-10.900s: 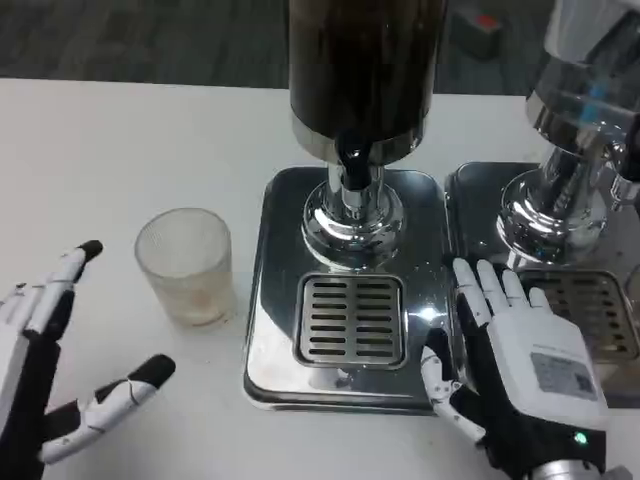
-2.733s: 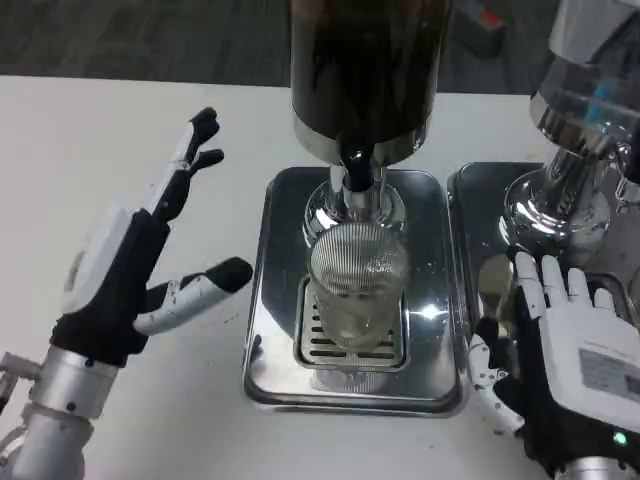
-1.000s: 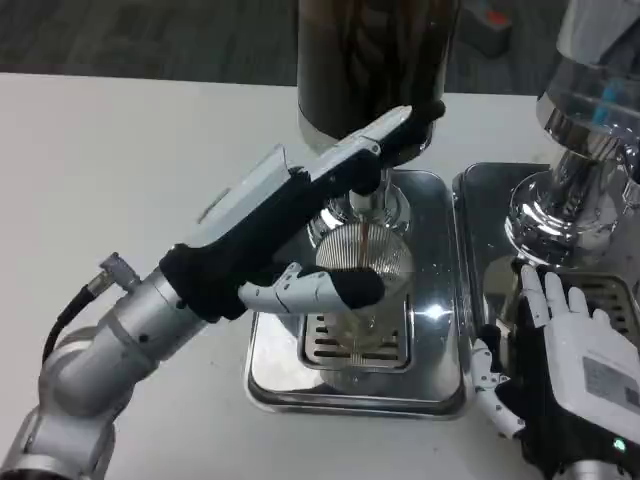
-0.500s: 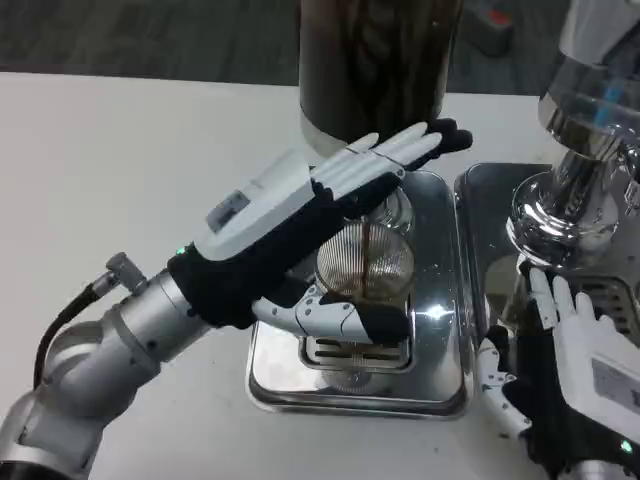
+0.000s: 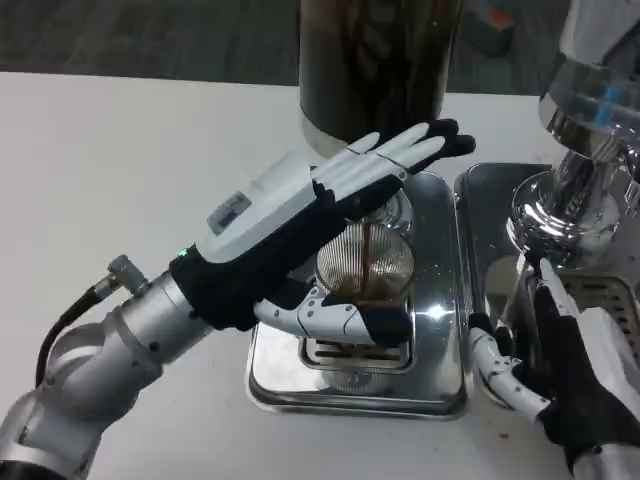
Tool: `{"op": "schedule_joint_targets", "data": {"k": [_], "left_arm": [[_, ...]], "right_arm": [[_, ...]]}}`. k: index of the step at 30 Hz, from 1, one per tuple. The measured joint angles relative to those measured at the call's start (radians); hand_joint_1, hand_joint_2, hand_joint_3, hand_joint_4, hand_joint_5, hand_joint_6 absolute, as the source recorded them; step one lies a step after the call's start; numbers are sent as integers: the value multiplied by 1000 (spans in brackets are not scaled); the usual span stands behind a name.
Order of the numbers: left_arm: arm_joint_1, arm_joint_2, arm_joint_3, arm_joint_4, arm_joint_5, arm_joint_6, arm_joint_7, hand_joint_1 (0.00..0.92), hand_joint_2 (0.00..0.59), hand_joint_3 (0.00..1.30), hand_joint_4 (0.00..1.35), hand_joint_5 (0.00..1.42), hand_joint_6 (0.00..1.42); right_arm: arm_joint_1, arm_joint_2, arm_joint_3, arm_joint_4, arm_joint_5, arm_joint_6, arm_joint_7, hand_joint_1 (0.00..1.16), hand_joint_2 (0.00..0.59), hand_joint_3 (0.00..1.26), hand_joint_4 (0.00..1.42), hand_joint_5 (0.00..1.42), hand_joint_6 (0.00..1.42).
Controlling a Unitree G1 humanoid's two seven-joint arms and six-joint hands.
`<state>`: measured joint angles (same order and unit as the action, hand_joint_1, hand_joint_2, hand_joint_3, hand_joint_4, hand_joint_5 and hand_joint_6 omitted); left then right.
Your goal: Grasp the cup under the faucet to collect the drink, then remove the cup.
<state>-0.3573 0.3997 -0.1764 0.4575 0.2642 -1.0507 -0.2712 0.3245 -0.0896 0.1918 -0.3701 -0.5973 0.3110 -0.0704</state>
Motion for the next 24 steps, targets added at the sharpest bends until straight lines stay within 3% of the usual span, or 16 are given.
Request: {"op": "schedule_joint_targets", "data": {"k": [3,7,12,24], "left_arm": [[0,1,-2,1,-7,0,0,0,115,90,0,118,26],[0,2,-5,2,-17,0,0,0,121,94,0,118,25],[0,2,-5,5,-22,0,0,0,124,95,0,123,25],[0,1,-2,5,-24,2,1,0,127,96,0,129,25]], "right_arm": [[-8,1,-21,2,98,-40,28,655,298,0,0,0,0],[-34,-3,-31,20,177,-95,53,777,245,0,0,0,0],[-68,0,-56,79,291,-145,81,817,209,0,0,0,0],[-146,-2,-52,183,348,-190,105,828,187,0,0,0,0]]}}
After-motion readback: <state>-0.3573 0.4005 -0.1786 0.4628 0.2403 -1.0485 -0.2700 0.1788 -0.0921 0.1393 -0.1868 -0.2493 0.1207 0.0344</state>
